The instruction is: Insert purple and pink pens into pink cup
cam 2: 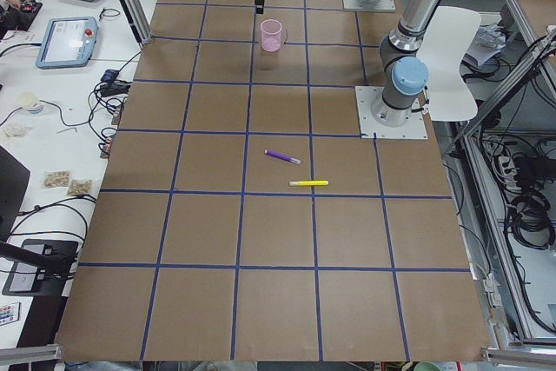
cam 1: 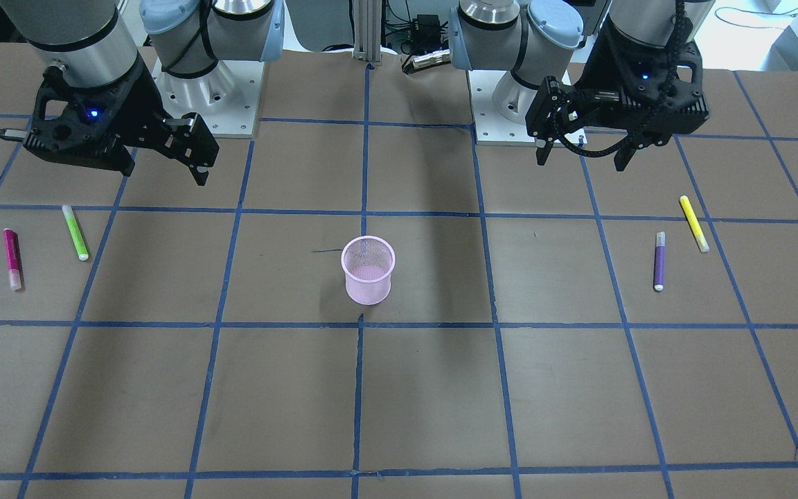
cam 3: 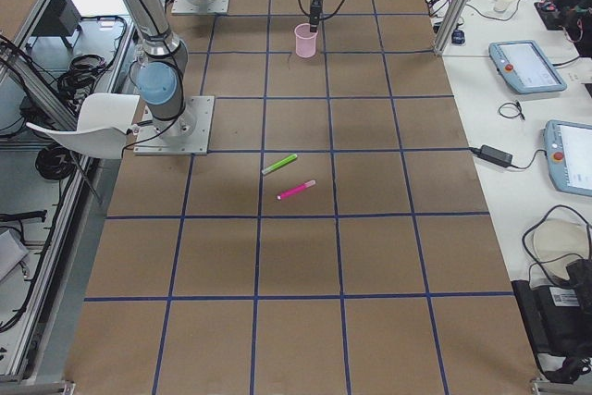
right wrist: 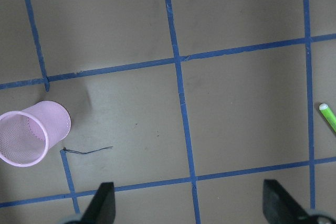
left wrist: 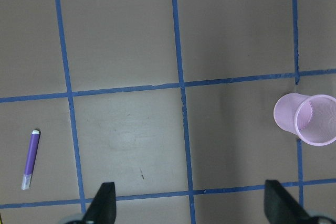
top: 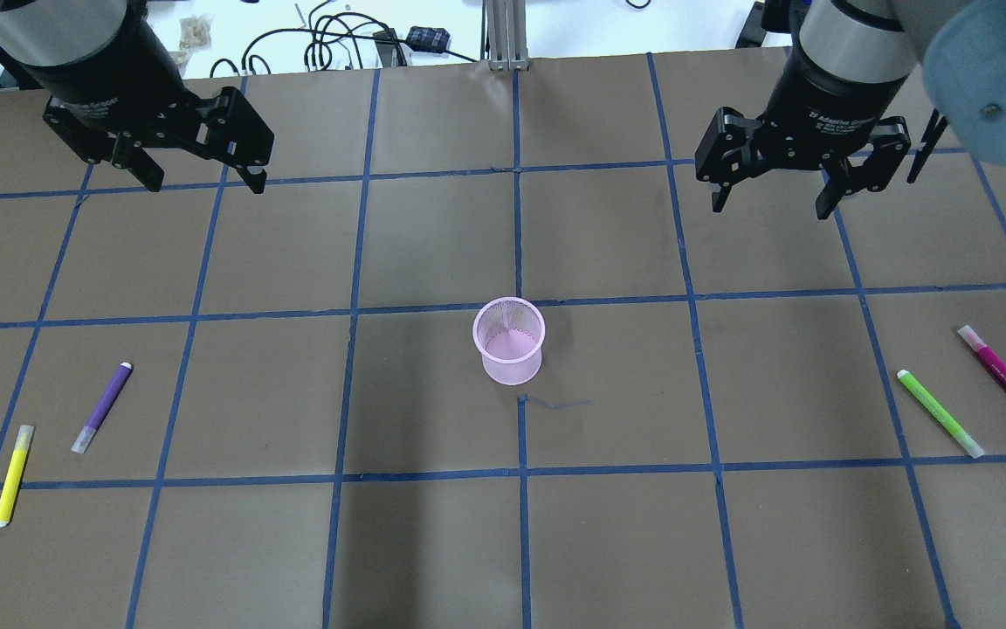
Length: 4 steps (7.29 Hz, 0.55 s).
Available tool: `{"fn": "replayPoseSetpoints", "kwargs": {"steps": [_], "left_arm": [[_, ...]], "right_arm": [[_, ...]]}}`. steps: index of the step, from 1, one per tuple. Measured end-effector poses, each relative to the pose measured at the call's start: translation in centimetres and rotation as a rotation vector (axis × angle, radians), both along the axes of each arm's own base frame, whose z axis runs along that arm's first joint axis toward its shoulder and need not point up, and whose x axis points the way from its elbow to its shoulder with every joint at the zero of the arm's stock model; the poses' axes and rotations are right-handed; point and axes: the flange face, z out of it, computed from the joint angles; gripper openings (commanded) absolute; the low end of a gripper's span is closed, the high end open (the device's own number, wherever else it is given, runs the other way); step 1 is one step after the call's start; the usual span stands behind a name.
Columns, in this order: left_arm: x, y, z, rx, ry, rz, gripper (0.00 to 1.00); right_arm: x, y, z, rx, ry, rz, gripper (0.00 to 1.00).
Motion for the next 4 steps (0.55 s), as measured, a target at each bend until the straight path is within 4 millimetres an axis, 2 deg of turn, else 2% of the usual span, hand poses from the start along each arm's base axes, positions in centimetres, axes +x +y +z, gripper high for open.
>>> {"fn": "replayPoseSetpoints", "kwargs": {"steps": [4], "left_arm": [[-0.04, 0.15, -0.40, 0.012, -0.004, -0.004, 1.00]], "right_arm": [[-0.06, 0.10, -0.65, 0.011, 0.004, -0.001, 1.00]]}}
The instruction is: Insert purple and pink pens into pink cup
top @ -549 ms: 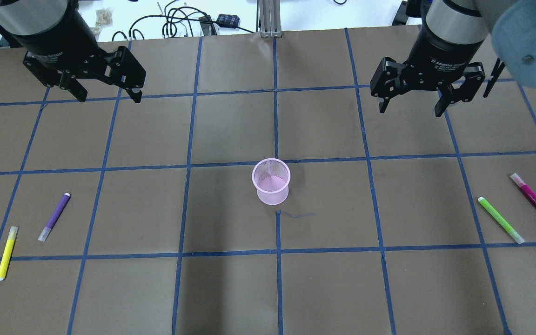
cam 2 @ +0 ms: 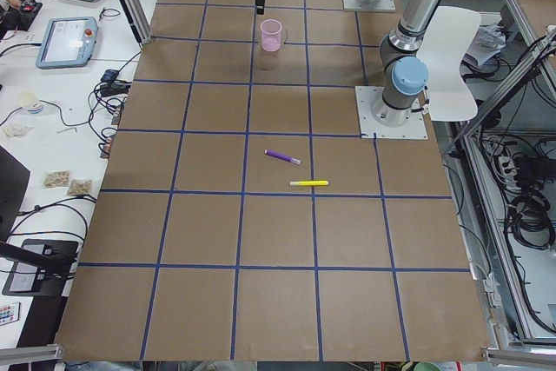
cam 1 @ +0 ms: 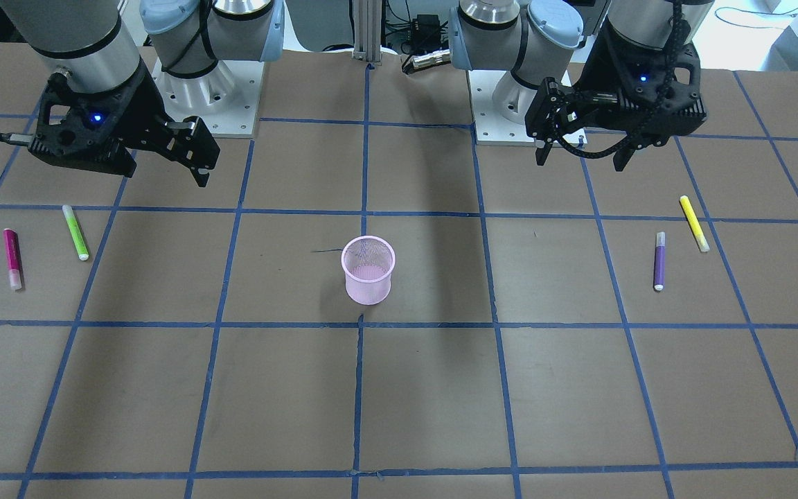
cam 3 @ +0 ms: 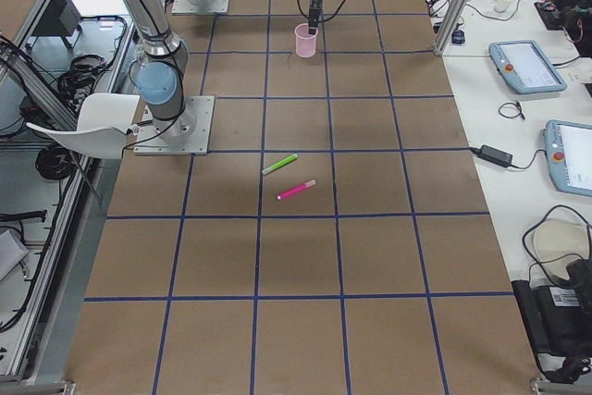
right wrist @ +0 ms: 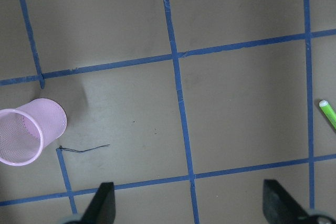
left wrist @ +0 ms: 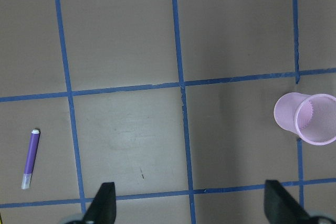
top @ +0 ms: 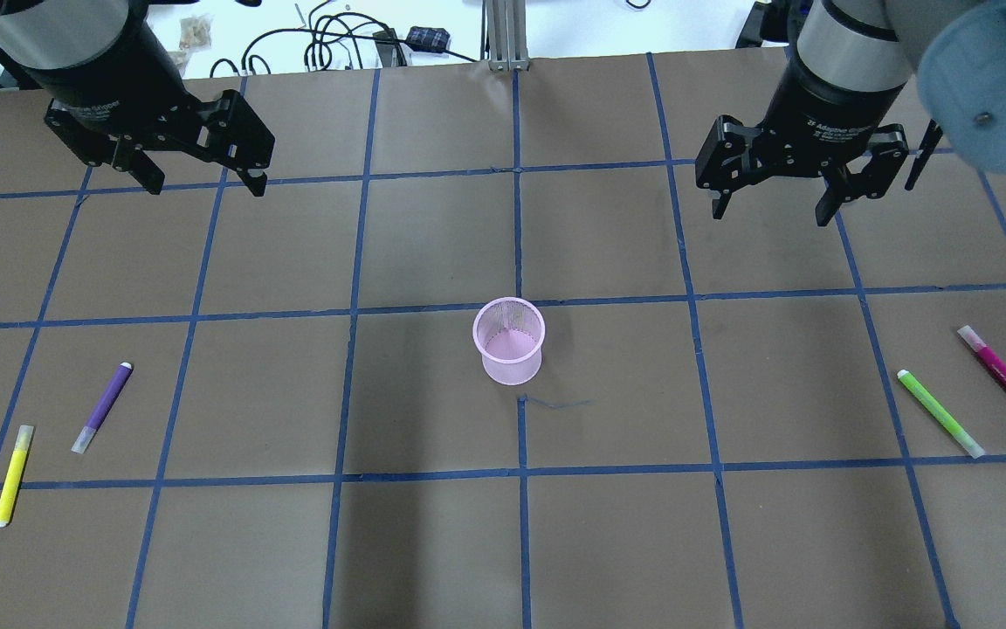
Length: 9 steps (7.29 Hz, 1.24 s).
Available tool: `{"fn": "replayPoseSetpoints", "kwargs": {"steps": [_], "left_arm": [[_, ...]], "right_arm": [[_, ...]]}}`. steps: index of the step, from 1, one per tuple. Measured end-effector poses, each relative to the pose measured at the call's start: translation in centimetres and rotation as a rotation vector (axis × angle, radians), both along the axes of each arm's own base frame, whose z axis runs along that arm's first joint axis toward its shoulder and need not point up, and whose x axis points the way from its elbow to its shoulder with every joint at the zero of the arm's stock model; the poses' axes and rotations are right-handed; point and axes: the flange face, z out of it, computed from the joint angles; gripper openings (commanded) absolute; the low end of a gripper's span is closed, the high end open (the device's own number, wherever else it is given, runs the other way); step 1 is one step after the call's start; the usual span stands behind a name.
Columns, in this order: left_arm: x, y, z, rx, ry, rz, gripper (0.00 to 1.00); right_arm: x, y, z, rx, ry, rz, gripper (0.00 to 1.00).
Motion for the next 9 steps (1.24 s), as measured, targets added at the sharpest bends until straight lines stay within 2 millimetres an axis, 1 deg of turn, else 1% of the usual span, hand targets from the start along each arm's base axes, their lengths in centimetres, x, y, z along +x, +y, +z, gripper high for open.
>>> {"fn": "replayPoseSetpoints", "kwargs": {"steps": [1, 2, 3, 4, 5, 6, 7, 9], "left_arm": [[0.0, 0.2, -0.5, 0.021, -0.002, -0.013, 1.00], [0.3, 0.3, -1.6, 0.057, -0.004, -0.060, 1.00], [1.3, 0.3, -3.4, 0.105, -0.005, -0.123, 1.00], [3.8, -0.3, -6.5, 0.173, -0.005, -0.136, 1.00], [7.1, -1.2, -10.1, 0.240, -0.012, -0.131, 1.00], [10.6, -2.2, -13.4, 0.288, -0.016, -0.144, 1.00], [13.9, -3.1, -16.3, 0.332, -0.002, -0.142, 1.00], [19.5, -4.1, -21.2, 0.406, 0.042, -0.086, 1.00]], "right_arm": [[0.0, 0.0, -0.1, 0.002, 0.001, 0.001, 1.00], [-0.1, -0.1, -0.2, 0.004, 0.003, 0.000, 1.00], [-0.4, -0.3, -0.4, 0.006, 0.005, -0.002, 1.00], [-1.3, -0.6, -0.8, 0.011, 0.006, 0.007, 1.00], [-3.2, -1.0, -1.5, 0.021, 0.005, 0.026, 1.00], [-6.8, -1.6, -2.1, 0.032, -0.003, 0.053, 1.00], [-11.7, -1.9, -2.6, 0.039, -0.018, 0.116, 1.00], [-22.1, -1.4, -3.8, 0.042, -0.060, 0.334, 1.00]]}}
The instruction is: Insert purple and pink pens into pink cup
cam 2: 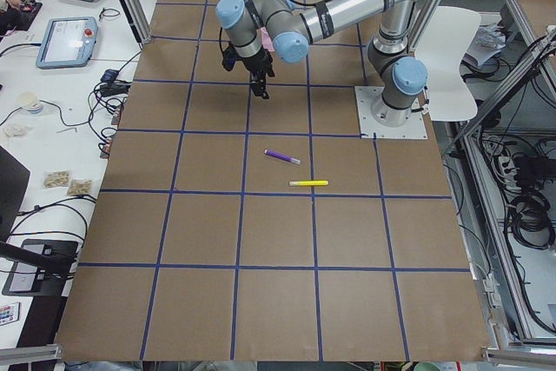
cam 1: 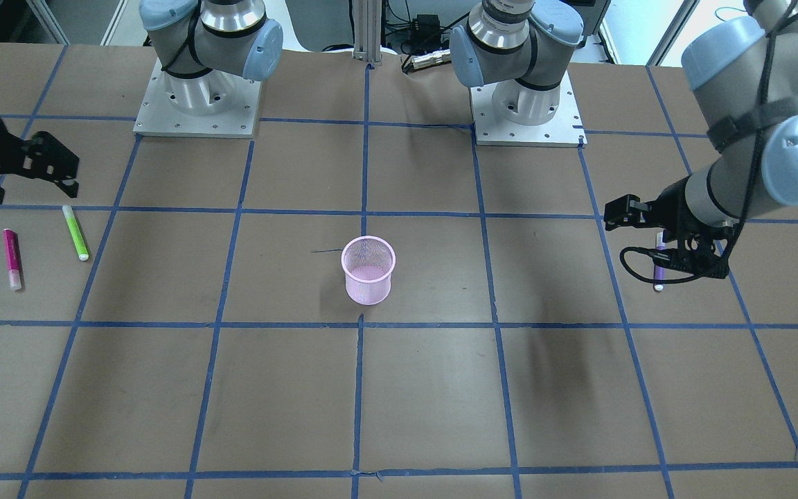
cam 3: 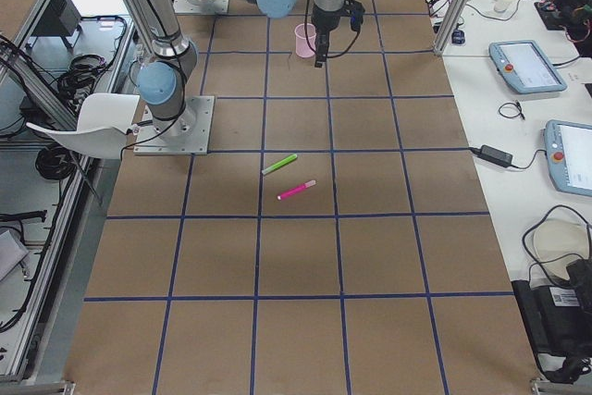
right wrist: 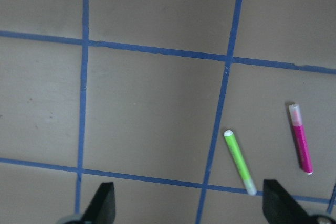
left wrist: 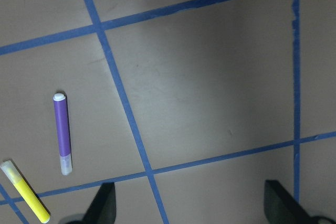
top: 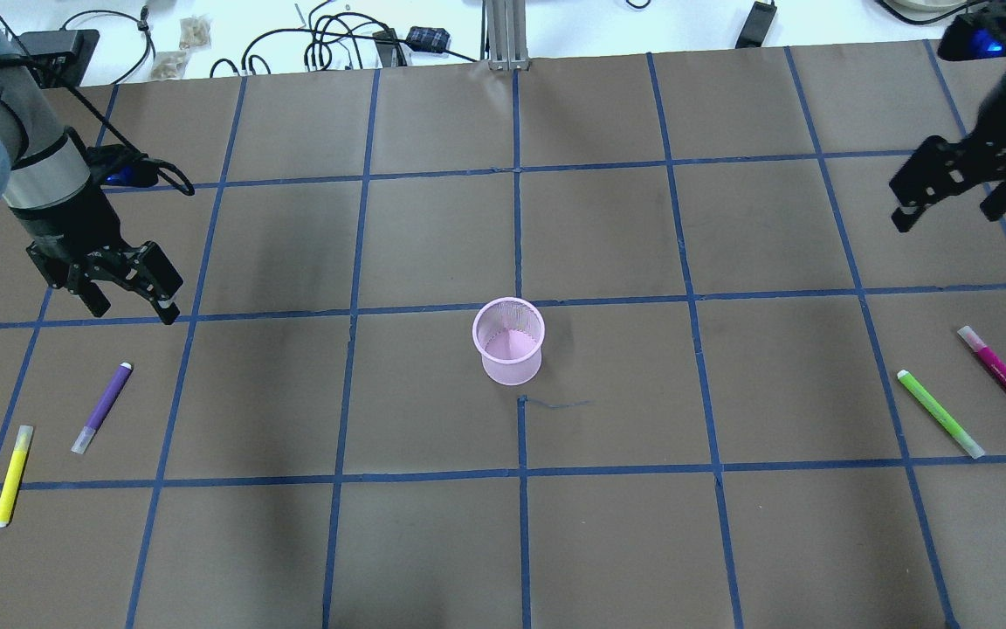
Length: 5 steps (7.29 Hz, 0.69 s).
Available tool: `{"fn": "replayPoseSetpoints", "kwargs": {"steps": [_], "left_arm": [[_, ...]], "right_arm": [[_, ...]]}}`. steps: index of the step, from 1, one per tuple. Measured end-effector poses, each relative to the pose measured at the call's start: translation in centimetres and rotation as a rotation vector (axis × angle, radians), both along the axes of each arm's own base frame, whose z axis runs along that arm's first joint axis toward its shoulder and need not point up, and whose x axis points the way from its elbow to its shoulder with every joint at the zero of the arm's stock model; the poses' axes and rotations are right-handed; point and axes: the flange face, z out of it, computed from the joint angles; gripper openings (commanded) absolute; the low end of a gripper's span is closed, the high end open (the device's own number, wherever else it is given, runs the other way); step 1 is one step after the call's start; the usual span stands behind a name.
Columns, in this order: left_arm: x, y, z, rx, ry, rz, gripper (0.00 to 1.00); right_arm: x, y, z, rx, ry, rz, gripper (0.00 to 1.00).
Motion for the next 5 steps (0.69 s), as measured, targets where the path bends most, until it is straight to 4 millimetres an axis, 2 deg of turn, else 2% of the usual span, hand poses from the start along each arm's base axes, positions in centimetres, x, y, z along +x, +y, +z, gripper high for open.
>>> {"fn": "replayPoseSetpoints", "kwargs": {"steps": [2, 3, 5], "left_arm": [[5.0, -0.6, -4.6, 0.048, -0.093, 0.003, 1.00], [6.7, -0.6, -6.9, 0.077, -0.155, -0.025, 1.00], [8.2, -1.7, -10.2, 0.054, -0.173, -0.137, 1.00]], "right_arm": [[-10.5, 0.6, -3.7, -0.020, -0.030, 0.156, 1.00], [-14.0, 0.8, -6.0, -0.040, -0.024, 0.242, 1.00], [-16.8, 2.4, -10.5, -0.048, -0.031, 0.321, 1.00]]}}
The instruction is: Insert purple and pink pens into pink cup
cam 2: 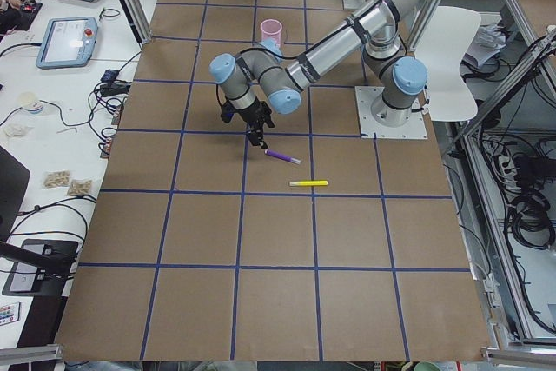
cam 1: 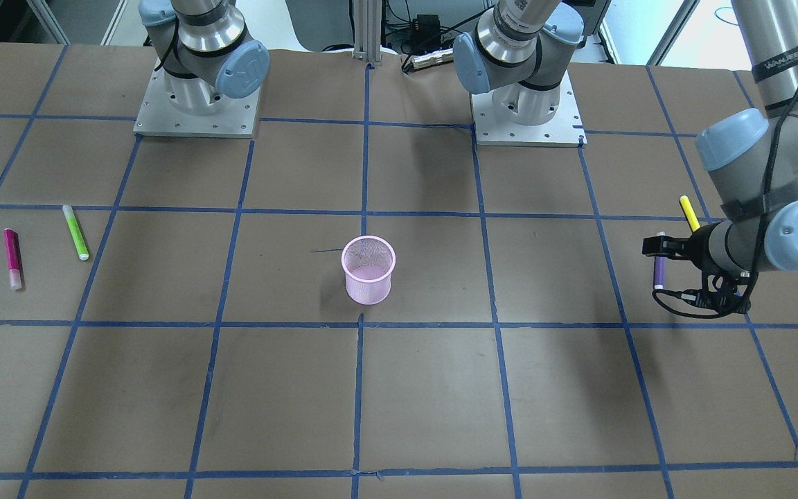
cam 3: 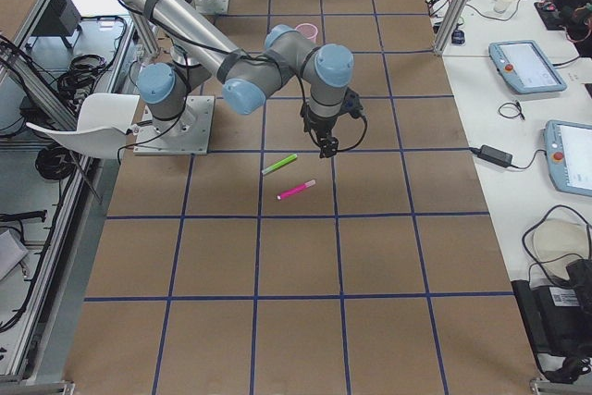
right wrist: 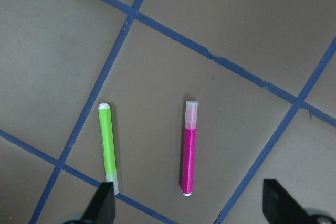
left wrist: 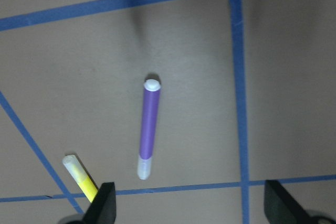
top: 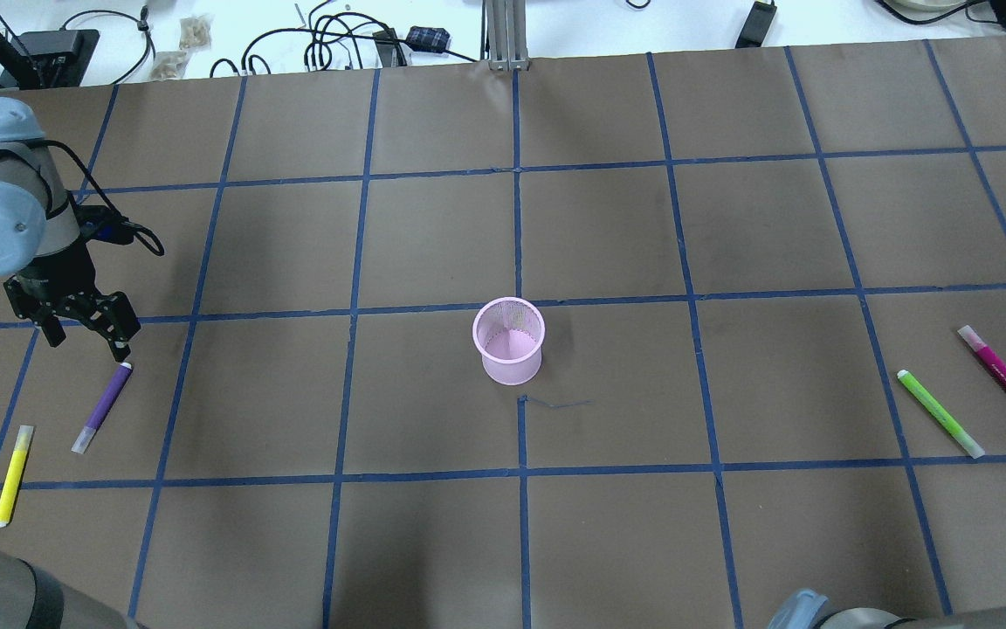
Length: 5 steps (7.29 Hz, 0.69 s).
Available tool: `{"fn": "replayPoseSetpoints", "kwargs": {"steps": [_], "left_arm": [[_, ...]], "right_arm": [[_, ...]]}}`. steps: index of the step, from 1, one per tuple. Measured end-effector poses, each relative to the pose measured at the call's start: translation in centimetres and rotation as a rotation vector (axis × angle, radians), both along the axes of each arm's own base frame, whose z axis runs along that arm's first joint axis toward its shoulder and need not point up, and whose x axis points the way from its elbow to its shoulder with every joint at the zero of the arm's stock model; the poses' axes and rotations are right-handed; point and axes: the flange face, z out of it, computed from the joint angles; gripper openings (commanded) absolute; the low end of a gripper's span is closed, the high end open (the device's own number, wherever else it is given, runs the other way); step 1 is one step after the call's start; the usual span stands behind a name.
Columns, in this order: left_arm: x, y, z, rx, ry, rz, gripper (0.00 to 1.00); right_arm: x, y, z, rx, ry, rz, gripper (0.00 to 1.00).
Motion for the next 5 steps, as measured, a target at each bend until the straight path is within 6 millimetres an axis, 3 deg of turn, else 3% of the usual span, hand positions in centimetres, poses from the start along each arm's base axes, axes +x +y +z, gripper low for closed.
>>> {"fn": "replayPoseSetpoints", "kwargs": {"steps": [3, 5], "left_arm": [[0.6, -0.8, -3.7, 0.034, 0.054, -0.156, 1.00], [0.3, -0.1, -5.3, 0.067, 0.076, -0.171, 1.00]], "right_arm": [[-2.2, 4.0, -7.3, -0.024, 0.011, 0.080, 1.00], [-2.4, 4.9, -10.9, -0.019, 0.013, 0.080, 0.98]]}}
